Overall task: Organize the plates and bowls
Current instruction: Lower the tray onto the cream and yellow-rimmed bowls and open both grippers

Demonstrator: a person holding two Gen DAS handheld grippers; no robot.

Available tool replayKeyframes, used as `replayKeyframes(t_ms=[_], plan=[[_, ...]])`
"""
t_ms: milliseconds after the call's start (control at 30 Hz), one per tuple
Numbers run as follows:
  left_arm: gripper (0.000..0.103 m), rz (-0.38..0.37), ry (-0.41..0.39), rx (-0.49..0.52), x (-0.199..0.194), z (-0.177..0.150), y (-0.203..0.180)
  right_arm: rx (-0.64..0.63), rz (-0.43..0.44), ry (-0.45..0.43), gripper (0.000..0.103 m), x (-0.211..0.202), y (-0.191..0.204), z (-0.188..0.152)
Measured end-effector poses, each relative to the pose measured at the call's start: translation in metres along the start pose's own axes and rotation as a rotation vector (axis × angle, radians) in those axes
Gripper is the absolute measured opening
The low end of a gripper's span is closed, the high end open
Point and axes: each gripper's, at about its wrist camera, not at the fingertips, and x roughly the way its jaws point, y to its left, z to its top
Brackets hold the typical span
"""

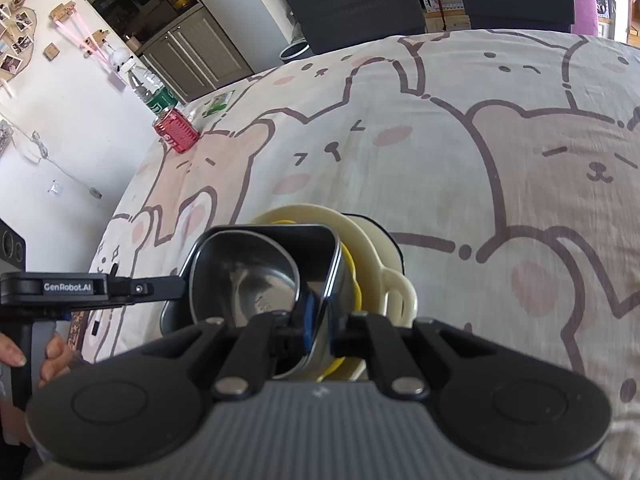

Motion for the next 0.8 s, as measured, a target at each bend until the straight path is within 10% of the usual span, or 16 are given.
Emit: replayKeyframes(t_ms=[800], plan=[[0.005,0.011,0.006,0.028,0.0059,-0.0013,-0.0031,-0.046,-0.019,0.022,0.012,0.0012,0.0017,-0.0026]])
